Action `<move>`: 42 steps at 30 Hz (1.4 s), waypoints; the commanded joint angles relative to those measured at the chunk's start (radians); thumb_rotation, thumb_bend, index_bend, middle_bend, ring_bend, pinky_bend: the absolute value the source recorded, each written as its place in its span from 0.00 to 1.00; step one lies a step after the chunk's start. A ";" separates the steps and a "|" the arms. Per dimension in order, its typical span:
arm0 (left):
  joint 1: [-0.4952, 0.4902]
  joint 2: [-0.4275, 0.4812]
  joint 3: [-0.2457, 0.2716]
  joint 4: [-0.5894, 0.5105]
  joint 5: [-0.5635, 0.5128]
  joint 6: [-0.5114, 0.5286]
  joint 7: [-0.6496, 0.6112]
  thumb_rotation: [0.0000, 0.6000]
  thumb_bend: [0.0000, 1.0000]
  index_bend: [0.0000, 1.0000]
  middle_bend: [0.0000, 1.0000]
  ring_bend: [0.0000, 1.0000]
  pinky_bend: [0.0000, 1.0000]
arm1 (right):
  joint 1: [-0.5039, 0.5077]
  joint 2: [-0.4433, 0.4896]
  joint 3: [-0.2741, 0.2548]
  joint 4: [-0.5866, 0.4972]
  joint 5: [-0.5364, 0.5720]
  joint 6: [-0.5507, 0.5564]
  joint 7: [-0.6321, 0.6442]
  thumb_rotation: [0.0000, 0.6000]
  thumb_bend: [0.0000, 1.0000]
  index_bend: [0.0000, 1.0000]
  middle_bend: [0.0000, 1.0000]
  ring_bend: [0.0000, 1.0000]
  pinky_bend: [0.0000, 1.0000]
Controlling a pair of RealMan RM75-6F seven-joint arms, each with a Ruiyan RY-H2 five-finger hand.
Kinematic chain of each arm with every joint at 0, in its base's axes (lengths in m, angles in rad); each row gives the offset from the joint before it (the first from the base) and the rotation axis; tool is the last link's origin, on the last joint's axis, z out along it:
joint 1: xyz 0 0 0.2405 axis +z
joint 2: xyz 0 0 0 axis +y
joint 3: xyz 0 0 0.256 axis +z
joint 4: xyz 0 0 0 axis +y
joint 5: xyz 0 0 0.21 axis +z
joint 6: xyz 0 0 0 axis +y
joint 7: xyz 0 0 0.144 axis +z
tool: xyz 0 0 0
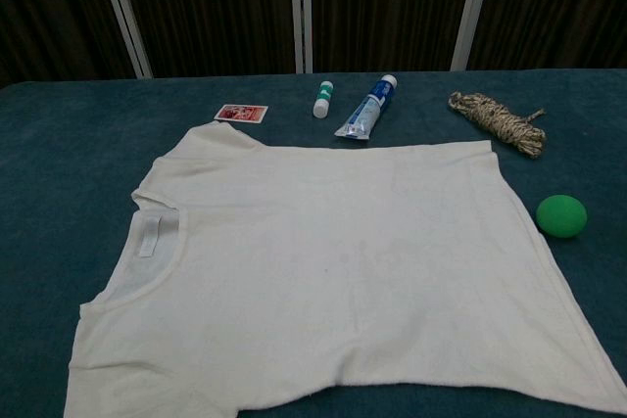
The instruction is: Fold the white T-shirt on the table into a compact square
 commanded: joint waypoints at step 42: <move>-0.015 -0.016 -0.006 0.009 -0.024 -0.030 0.020 1.00 0.00 0.00 0.00 0.00 0.00 | 0.178 -0.321 -0.224 0.409 -0.235 -0.383 0.060 1.00 0.15 0.53 0.05 0.00 0.00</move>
